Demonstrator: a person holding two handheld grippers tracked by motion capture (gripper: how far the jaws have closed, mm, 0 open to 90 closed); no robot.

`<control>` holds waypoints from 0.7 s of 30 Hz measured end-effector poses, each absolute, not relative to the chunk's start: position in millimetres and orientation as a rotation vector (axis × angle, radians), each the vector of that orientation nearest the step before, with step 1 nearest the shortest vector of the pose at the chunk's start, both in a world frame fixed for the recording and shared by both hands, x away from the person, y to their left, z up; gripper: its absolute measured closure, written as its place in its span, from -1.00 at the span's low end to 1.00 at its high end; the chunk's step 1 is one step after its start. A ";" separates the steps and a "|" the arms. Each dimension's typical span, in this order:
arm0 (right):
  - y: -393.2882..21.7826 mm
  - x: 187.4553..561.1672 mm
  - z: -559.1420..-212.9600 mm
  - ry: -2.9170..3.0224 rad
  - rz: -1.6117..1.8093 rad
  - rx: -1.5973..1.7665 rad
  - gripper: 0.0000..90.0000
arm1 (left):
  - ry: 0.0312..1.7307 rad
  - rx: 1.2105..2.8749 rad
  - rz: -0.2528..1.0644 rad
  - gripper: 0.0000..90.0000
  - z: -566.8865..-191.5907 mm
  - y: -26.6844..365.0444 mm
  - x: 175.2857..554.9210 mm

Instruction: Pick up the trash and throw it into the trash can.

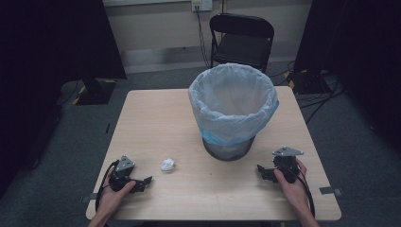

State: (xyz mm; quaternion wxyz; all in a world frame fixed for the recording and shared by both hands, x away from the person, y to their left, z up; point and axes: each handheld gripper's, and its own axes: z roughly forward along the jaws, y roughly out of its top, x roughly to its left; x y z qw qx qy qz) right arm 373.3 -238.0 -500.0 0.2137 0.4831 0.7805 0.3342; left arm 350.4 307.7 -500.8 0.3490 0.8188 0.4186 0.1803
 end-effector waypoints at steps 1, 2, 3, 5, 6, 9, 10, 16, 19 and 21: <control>-237.9 373.2 -499.9 2.166 0.926 1.341 -0.81 | 1.082 2.124 0.467 -0.90 -500.7 307.9 350.5; -237.9 373.3 -499.9 2.166 0.926 1.340 -0.81 | 1.086 2.123 0.466 -0.90 -500.6 308.0 350.3; -237.8 373.1 -499.9 2.165 0.926 1.343 -0.81 | 1.087 2.123 0.466 -0.89 -500.6 308.0 350.3; -237.9 373.2 -499.9 2.165 0.926 1.341 -0.81 | 1.088 2.117 0.462 -0.88 -500.6 308.4 350.4; -237.9 373.2 -499.9 2.166 0.926 1.341 -0.81 | 1.088 2.117 0.462 -0.87 -500.6 308.4 350.4; -237.9 373.3 -499.9 2.165 0.926 1.340 -0.81 | 1.099 2.104 0.470 -0.78 -499.6 310.8 349.9; -237.9 373.3 -499.9 2.166 0.926 1.341 -0.81 | 1.098 2.099 0.476 -0.70 -498.9 312.1 349.8; -237.9 373.3 -499.9 2.165 0.926 1.340 -0.81 | 1.086 2.100 0.469 -0.58 -491.9 313.7 347.1; -237.9 373.3 -499.9 2.165 0.926 1.340 -0.81 | 1.068 2.043 0.437 -0.53 -480.1 310.3 350.1; -237.9 373.3 -499.9 2.166 0.926 1.340 -0.81 | 1.042 2.033 0.425 -0.51 -472.7 305.8 353.9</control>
